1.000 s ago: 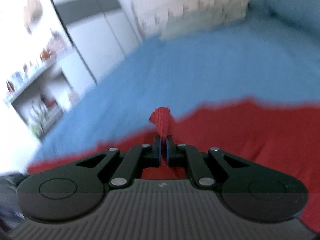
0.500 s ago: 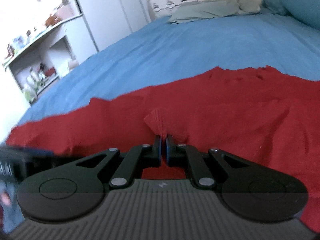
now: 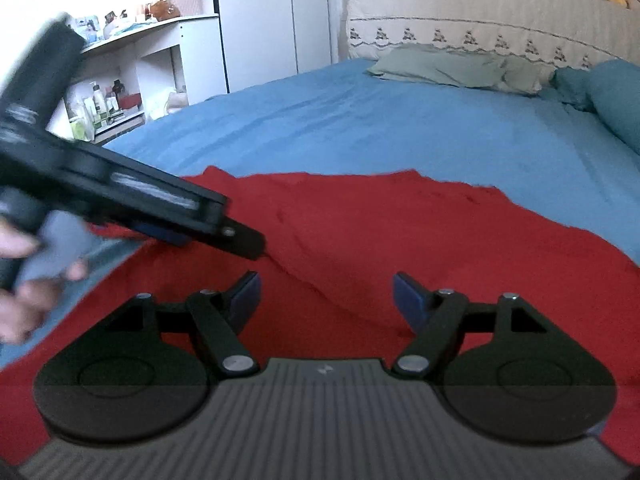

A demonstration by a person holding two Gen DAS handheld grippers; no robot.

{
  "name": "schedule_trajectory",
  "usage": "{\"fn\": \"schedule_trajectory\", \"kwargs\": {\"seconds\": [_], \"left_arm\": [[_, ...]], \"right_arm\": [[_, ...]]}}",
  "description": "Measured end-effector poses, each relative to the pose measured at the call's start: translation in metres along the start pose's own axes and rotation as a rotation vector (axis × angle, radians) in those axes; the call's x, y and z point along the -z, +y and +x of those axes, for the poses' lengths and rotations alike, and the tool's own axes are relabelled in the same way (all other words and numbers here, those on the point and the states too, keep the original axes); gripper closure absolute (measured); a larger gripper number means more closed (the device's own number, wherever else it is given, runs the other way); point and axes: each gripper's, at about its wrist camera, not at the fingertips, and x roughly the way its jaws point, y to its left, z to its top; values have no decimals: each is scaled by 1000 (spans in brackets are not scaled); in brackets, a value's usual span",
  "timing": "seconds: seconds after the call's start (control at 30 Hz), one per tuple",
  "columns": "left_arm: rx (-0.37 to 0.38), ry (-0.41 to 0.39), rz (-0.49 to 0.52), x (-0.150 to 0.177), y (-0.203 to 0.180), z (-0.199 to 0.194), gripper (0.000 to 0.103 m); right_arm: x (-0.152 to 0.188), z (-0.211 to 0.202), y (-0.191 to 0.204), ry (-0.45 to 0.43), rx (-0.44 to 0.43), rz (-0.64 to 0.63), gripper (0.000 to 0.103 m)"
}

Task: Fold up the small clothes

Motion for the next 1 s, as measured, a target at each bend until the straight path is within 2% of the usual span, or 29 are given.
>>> {"fn": "schedule_trajectory", "kwargs": {"seconds": [0.03,0.13,0.2,0.3,0.4,0.43,0.57,0.7,0.8,0.87,1.0], "left_arm": [[11,1,-22,2,0,6,32],[11,-54,-51,5,-6,14,33],[15,-79,-62,4,-10,18,38],[-5,-101,-61,0,-16,25,51],[-44,-113,-58,-3,-19,32,80],[-55,-114,-58,-4,-19,33,96],[-62,-133,-69,-10,-19,30,99],[-62,-236,1,-20,-27,7,99],[-131,-312,66,-23,-22,-17,99],[-173,-334,71,-17,-8,-23,99],[-233,-300,35,1,22,-14,99]], "right_arm": [[4,-9,-6,-3,-4,13,13],[17,-33,-26,-29,-26,77,11],[25,-43,-36,-44,-26,108,11],[35,-49,-47,-41,-5,130,11],[42,-51,-57,-28,9,161,11],[43,-50,-58,-26,16,165,11],[51,-54,-67,-11,62,194,11],[59,-58,-76,5,77,230,11],[60,-63,-81,7,92,239,11],[61,-66,-83,9,106,244,11],[64,-65,-89,24,117,278,11]]}}
